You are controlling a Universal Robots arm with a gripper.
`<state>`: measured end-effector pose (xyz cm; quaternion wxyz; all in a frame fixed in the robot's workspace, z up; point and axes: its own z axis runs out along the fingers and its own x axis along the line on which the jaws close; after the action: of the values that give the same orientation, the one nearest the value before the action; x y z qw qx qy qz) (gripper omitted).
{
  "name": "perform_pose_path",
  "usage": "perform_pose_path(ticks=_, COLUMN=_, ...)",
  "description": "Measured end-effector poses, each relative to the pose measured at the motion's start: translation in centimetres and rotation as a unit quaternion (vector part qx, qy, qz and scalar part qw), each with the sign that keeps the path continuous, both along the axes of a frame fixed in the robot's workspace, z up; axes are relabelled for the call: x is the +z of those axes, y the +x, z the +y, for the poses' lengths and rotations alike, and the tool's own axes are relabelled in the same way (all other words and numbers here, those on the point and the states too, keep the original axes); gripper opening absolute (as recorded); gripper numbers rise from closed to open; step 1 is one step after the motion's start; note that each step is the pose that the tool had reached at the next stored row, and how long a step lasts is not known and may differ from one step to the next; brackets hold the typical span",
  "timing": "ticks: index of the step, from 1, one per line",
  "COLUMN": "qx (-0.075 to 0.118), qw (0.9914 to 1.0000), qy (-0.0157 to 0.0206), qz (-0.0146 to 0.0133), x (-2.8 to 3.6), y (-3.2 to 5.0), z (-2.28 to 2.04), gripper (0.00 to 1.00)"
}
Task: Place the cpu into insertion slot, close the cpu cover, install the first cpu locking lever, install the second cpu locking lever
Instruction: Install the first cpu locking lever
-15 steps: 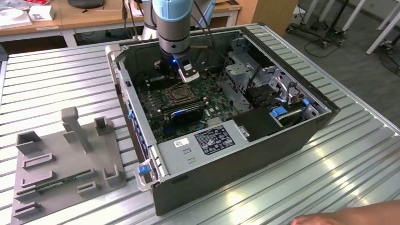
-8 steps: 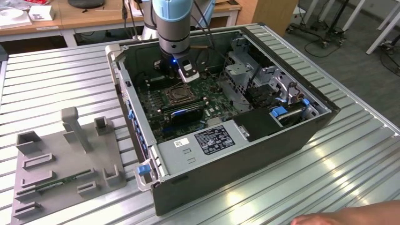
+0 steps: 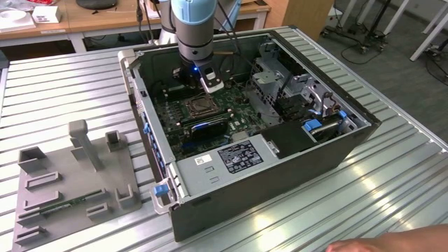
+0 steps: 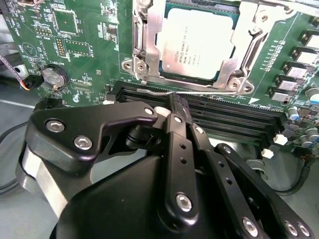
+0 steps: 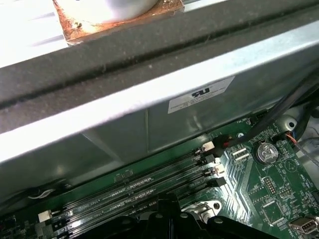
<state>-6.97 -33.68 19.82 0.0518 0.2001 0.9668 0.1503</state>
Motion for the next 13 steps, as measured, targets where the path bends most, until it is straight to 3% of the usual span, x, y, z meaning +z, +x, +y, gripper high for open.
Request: perform_pose_path(ticks=13, qx=0.0, qw=0.99999, qy=-0.0001, qz=-0.004, x=-0.65, y=0.0, z=-0.01, gripper=0.11)
